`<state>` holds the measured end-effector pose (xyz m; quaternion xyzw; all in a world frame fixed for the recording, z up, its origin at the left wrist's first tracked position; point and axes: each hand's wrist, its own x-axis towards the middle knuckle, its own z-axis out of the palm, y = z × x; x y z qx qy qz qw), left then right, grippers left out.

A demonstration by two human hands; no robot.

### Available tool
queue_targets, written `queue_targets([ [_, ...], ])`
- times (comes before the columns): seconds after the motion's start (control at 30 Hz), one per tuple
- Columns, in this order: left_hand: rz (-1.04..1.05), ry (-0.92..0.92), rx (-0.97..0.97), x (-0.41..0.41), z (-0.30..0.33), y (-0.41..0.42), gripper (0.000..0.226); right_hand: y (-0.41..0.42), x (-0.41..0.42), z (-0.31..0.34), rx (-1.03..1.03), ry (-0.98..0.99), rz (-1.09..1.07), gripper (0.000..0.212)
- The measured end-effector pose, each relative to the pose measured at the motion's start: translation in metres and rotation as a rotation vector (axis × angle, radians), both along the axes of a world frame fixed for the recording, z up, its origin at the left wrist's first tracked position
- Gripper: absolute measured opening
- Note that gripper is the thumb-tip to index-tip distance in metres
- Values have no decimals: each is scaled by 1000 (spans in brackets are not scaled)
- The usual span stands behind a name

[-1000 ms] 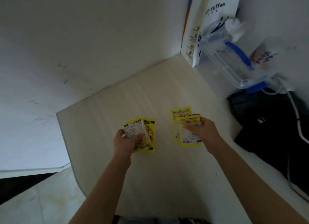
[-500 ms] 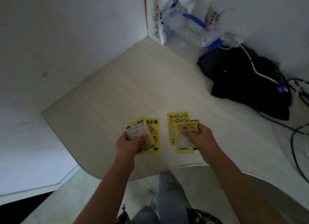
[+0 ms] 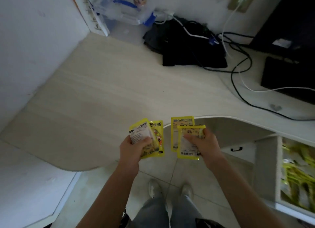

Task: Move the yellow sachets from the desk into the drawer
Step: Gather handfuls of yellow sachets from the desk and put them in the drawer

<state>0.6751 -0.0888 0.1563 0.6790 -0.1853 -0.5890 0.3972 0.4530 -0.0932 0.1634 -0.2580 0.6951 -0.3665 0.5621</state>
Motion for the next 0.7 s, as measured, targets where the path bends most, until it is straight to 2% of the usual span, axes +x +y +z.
queue_targets([
  [0.43,-299,51,20,-187,-9,79,40,138,-175,1,17,7,-242,19],
  [0.7,-339,83,86,-326,-24,153,34,223,-304,-12,58,0,-321,31],
])
